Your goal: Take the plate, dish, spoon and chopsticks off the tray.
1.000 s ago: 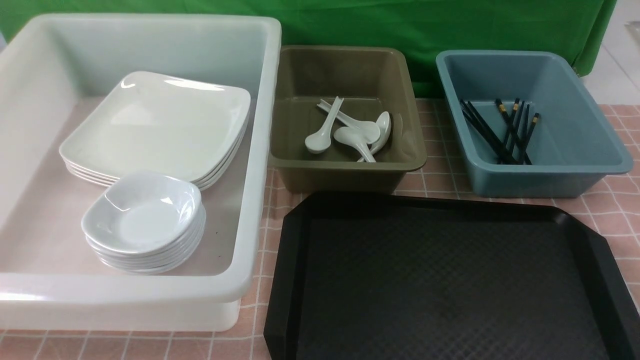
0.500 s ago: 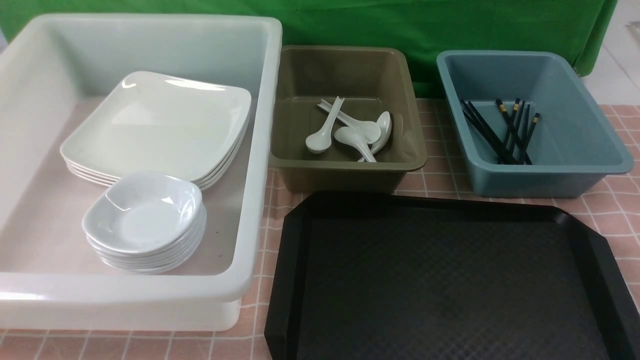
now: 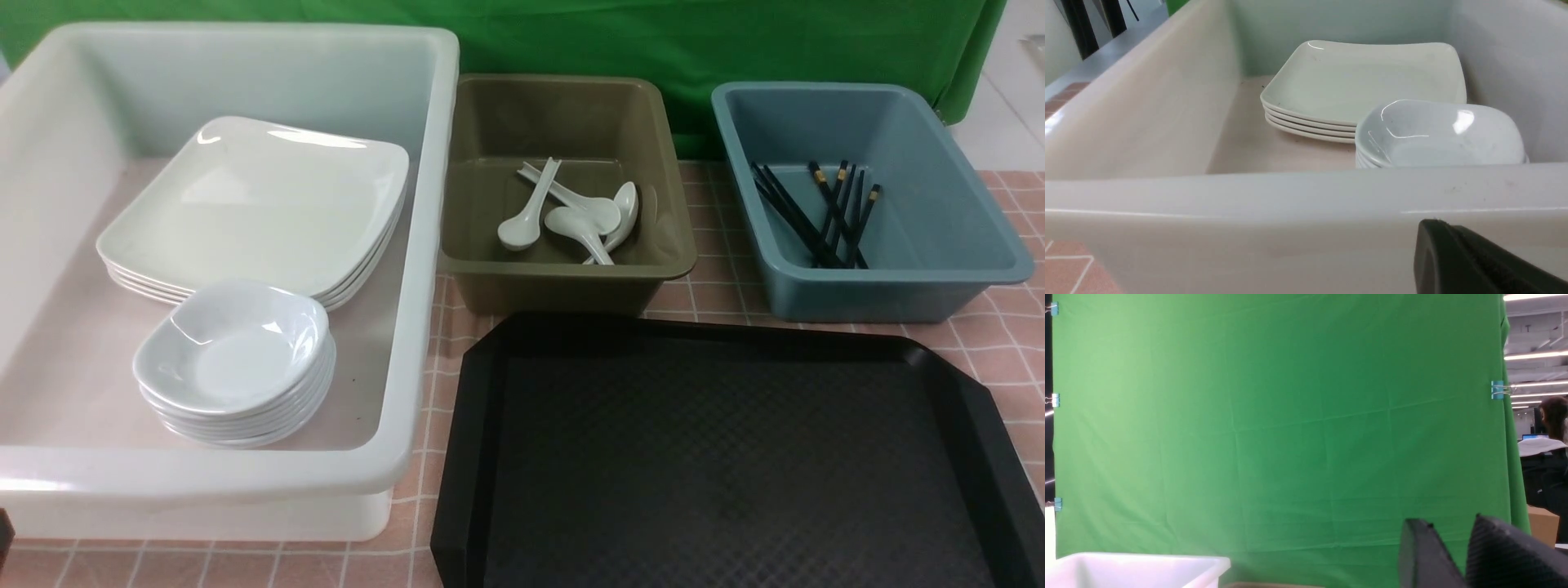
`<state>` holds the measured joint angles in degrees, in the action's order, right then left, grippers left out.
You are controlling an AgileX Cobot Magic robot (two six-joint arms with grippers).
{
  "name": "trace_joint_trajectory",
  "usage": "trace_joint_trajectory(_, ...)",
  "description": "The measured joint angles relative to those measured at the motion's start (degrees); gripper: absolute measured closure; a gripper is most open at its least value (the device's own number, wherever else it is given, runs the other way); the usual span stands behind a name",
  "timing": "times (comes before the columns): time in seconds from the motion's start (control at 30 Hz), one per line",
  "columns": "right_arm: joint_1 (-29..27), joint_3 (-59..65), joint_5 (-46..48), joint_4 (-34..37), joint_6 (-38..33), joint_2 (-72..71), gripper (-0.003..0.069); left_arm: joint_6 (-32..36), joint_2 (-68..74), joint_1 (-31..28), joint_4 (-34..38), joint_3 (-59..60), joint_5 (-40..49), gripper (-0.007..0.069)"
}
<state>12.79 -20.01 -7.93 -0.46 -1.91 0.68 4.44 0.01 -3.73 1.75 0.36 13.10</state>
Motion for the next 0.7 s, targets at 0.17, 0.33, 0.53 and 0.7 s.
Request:
trace_joint_trajectory(0.17, 0.00, 0.00, 0.00, 0.00, 0.00, 0.00, 0.0421, 0.00, 0.00, 0.00, -0.12, 0.00, -0.46, 0.0620)
trace_joint_trajectory(0.33, 0.00, 0.00, 0.00, 0.00, 0.00, 0.00, 0.0419, 0.00, 0.00, 0.00, -0.12, 0.00, -0.72, 0.0620)
trace_joint_trajectory(0.53, 0.00, 0.00, 0.00, 0.00, 0.00, 0.00, 0.0419, 0.00, 0.00, 0.00, -0.12, 0.00, -0.84, 0.0620)
trace_joint_trajectory(0.7, 0.00, 0.00, 0.00, 0.00, 0.00, 0.00, 0.0419, 0.00, 0.00, 0.00, -0.16, 0.00, -0.84, 0.0620)
